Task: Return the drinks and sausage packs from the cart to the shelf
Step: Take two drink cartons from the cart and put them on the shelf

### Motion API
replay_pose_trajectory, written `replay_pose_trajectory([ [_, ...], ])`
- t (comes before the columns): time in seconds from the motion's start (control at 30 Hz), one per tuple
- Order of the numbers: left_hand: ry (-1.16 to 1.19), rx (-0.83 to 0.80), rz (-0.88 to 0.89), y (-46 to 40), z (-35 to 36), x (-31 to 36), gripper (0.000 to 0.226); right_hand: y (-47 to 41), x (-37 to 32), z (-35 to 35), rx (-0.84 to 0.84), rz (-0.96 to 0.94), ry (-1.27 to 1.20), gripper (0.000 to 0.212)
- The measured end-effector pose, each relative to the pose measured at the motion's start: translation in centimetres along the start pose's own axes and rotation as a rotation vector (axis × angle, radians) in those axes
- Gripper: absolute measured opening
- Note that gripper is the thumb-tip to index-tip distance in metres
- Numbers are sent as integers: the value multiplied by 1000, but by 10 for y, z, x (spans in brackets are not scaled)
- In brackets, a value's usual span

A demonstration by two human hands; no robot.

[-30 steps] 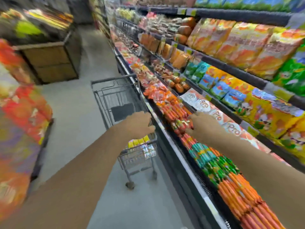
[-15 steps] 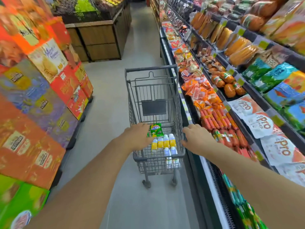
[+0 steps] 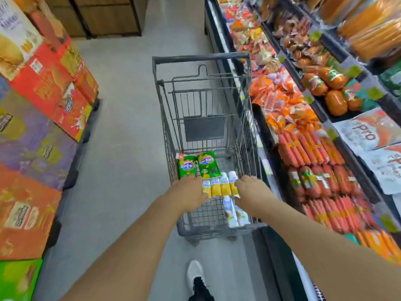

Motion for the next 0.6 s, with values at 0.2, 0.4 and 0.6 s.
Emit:
replay_pose_trajectory([
  [0.2,38,-97,45,-81,38,-19,50,-71,10,41,-91,59,-49,37],
  [0.4,194,-163,16,-152,104,-29,48,-130,34,103,-196,128,-149,38],
  [0.6,366,-277,-57,-205,184,-17,58,-170,59,171,-309,203,-217,36],
])
Point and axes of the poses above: each hand's wrist, its own y-axis away from the middle knuckle, its own z-axis out of the palm, x = y × z, the point moved 8 cm from there along -y, towards the middle knuckle, and after that the axes turned 6 degrees about -x, right-handed, at the moved point
